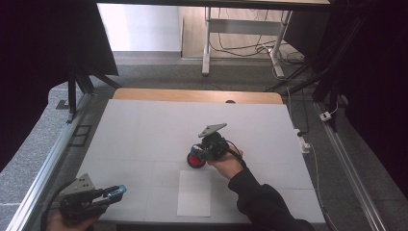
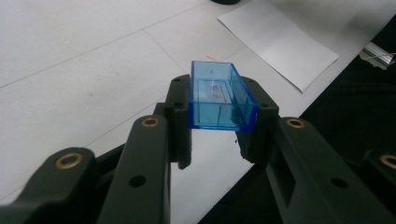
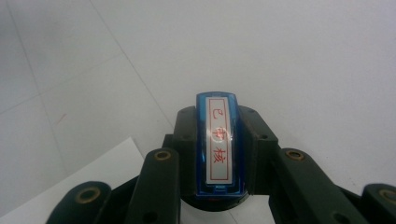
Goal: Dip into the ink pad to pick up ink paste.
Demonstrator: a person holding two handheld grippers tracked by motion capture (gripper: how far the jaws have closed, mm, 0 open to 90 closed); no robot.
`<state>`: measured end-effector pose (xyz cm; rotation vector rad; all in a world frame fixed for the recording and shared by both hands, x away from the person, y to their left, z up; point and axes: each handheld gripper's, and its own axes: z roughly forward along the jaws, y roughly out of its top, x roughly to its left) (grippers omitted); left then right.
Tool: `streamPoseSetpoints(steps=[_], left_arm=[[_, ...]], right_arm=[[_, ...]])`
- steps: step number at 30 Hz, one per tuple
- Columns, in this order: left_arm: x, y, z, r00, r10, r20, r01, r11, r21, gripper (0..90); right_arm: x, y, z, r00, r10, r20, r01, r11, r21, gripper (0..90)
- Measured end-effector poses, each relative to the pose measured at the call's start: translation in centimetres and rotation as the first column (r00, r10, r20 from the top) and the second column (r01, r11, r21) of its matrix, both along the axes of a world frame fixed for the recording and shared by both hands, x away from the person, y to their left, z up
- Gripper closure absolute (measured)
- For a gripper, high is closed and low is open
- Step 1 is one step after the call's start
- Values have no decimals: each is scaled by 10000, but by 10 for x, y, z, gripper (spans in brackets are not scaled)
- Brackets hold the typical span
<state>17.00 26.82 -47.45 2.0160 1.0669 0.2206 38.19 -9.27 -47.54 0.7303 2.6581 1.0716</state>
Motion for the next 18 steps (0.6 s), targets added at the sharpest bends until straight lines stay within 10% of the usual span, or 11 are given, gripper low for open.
streamPoseSetpoints(steps=[18], left_arm=[[0,1,0,10000,-20,-13,19,9999,-106,681]], right_arm=[[-25,-14,22,9982,570,173,-581,9959,691,709]])
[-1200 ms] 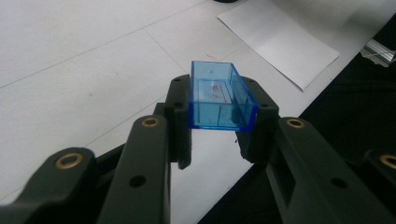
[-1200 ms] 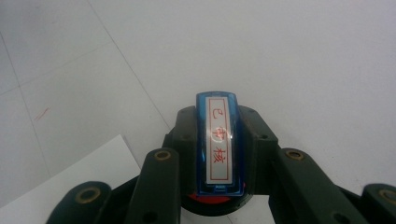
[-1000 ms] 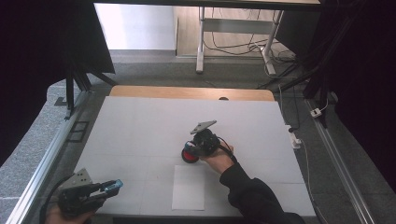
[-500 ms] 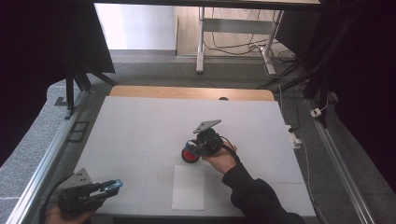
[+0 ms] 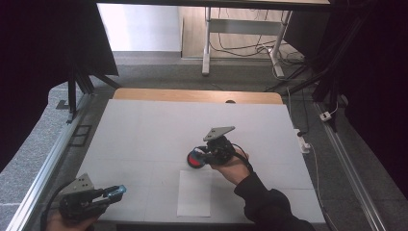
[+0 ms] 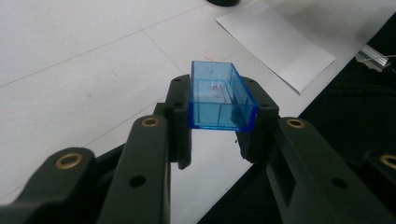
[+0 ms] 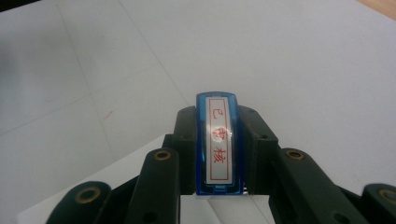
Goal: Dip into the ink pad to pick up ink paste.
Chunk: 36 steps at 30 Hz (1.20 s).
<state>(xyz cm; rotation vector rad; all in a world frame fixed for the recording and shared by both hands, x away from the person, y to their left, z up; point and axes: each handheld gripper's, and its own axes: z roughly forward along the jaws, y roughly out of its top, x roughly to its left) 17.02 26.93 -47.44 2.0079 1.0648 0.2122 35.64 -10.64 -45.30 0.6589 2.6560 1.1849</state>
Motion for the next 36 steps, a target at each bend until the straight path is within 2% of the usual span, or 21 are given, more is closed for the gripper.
streamPoseSetpoints(steps=[16,22,36], left_arm=[[0,0,0,10000,-21,14,21,10000,-14,681],[0,0,0,10000,-42,23,42,10000,-3,681],[-1,0,0,10000,-63,60,63,10000,-6,681]], right_arm=[[-27,-9,9,9993,379,-30,-379,9990,246,710],[-37,-14,10,9989,456,-67,-453,9983,372,709],[-55,-16,7,9970,738,-238,-730,9968,329,709]])
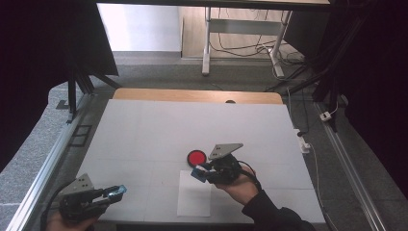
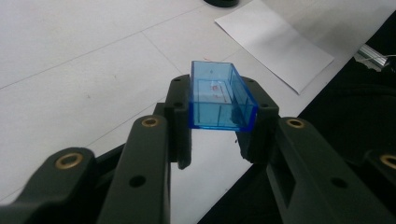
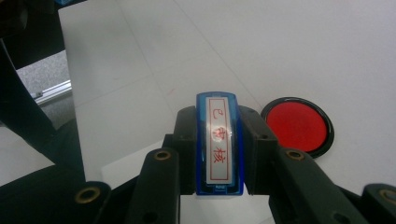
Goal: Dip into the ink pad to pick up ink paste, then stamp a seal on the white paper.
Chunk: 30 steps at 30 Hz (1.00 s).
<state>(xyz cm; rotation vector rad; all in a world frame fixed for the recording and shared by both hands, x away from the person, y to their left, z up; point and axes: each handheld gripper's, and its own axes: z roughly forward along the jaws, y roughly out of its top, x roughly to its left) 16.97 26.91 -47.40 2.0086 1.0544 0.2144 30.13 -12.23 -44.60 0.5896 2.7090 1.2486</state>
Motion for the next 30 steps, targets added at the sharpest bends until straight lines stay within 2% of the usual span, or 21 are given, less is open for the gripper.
streamPoseSetpoints(steps=[10,16,30], left_arm=[[0,0,0,10000,7,2,-7,10000,-1,681],[0,0,0,10000,-2,16,2,10000,-4,681],[0,0,0,10000,-15,3,15,10000,6,681]], right_arm=[[-5,0,-3,9999,117,-56,-117,9999,14,709],[-9,3,-6,9998,195,-24,-196,9997,-167,710],[-13,14,-23,9978,651,76,-641,9934,-953,709]])
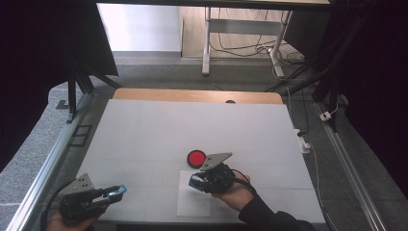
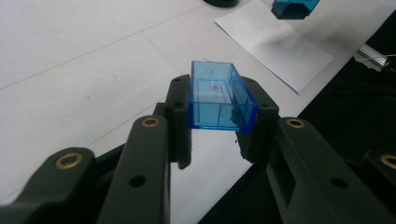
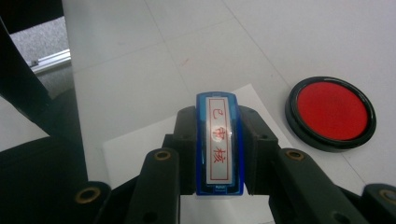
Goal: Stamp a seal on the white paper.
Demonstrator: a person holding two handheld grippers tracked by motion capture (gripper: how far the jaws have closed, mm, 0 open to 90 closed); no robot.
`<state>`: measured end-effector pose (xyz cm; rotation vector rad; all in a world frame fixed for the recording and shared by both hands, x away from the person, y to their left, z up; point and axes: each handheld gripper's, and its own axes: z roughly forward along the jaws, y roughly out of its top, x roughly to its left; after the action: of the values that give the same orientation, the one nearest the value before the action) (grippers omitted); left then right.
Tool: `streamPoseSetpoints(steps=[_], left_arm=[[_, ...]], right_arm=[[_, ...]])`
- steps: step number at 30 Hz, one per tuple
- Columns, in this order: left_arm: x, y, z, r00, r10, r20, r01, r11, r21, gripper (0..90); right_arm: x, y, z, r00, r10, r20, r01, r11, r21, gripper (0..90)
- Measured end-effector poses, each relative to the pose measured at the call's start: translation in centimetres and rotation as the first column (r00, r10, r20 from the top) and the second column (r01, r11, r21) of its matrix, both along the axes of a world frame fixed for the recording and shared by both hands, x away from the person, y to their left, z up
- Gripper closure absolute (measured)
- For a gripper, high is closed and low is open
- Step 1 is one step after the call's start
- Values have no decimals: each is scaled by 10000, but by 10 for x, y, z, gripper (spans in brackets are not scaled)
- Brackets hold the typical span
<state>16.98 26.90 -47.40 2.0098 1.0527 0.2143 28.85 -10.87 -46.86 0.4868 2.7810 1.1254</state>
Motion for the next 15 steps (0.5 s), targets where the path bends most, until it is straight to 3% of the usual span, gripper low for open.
streamPoseSetpoints(steps=[15], left_arm=[[0,0,0,10000,-12,0,12,10000,3,681]], right_arm=[[3,8,-17,9998,20,191,-11,9988,-487,709]])
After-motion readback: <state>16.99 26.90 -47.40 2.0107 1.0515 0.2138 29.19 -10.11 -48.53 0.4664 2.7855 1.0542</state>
